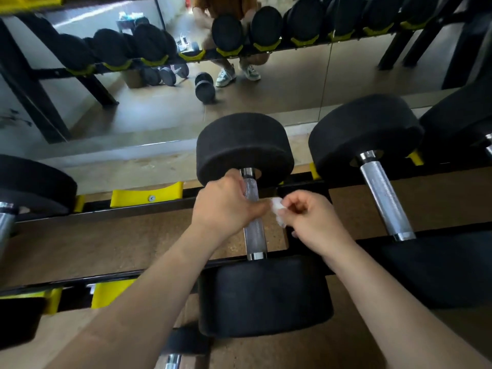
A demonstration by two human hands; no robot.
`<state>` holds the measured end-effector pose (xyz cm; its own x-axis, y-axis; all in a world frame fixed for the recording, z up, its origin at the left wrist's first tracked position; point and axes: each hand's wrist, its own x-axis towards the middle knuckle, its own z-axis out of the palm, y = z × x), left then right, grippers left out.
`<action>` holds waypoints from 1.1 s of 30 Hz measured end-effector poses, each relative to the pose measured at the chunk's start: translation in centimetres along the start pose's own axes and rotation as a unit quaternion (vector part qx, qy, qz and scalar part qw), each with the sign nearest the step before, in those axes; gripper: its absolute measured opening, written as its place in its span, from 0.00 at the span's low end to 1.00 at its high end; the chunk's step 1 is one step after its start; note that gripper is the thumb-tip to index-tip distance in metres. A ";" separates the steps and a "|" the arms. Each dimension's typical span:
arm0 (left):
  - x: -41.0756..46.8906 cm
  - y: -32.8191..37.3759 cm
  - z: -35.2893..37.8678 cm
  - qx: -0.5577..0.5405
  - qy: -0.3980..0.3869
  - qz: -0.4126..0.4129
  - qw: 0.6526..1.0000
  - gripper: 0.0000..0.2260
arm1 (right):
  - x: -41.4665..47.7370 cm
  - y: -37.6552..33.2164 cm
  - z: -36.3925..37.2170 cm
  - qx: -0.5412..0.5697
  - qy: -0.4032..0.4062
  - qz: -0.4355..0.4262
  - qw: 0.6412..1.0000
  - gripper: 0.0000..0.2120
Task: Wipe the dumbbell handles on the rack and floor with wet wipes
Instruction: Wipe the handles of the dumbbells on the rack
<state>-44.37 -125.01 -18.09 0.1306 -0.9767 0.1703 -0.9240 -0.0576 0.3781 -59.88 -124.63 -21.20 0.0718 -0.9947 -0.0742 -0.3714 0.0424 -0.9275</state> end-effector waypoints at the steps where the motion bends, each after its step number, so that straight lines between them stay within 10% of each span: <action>1: 0.1 -0.1 0.2 -0.009 0.022 0.007 1.000 0.21 | 0.2 0.2 0.2 0.003 0.003 0.003 1.000 0.02; 7: 1.2 -0.7 0.8 -0.125 0.041 -0.065 0.989 0.26 | 1.5 -1.8 1.1 0.092 -0.038 -0.059 0.993 0.06; 16: -0.7 -2.4 -0.8 -0.456 -0.097 -0.150 0.872 0.10 | 3.4 -3.0 2.0 -0.134 0.084 -0.202 0.967 0.04; 26: -0.3 -2.1 -0.6 -0.139 0.033 0.170 0.975 0.13 | 2.9 -2.0 1.7 -0.200 -0.020 -0.135 0.970 0.05; 33: 0.8 -2.0 -0.5 -0.130 0.012 0.177 0.976 0.09 | -0.6 -1.9 -1.0 -0.135 -0.203 -0.034 0.969 0.08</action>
<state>-42.25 -125.63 -18.27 -0.1687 -0.9203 0.3529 -0.7911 0.3400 0.5085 -60.19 -124.26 -19.06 0.4423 -0.8733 -0.2042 -0.5780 -0.1035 -0.8094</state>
